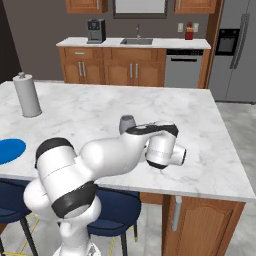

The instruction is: Retrieve the wine glasses from the counter and place one next to each plate.

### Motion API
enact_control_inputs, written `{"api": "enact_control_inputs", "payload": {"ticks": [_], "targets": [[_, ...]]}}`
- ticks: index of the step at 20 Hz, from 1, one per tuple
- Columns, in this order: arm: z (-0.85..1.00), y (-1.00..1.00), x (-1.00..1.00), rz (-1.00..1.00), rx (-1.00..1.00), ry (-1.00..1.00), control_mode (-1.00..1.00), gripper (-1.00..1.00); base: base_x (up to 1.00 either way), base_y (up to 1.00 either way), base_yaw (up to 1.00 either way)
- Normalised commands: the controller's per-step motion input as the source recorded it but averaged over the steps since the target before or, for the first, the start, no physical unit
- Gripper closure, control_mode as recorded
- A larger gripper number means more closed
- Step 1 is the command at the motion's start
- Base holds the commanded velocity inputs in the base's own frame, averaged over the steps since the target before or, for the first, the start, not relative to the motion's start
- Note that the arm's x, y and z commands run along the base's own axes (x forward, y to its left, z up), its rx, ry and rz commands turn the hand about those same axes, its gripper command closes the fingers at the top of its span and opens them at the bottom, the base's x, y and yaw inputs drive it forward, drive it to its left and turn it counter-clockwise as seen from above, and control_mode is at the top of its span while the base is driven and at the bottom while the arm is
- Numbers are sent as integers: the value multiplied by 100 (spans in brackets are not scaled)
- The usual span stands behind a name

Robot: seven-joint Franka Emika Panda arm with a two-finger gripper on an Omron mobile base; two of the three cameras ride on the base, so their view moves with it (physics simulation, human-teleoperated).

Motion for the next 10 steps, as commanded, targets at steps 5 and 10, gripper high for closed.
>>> {"api": "enact_control_inputs", "payload": {"ticks": [5, 10], "targets": [[-16, 0, 20, -1, 0, -1, -100, 100, 0, 0, 0], [-16, -2, 9, -2, 0, 10, -100, 100, 0, 0, 0]]}}
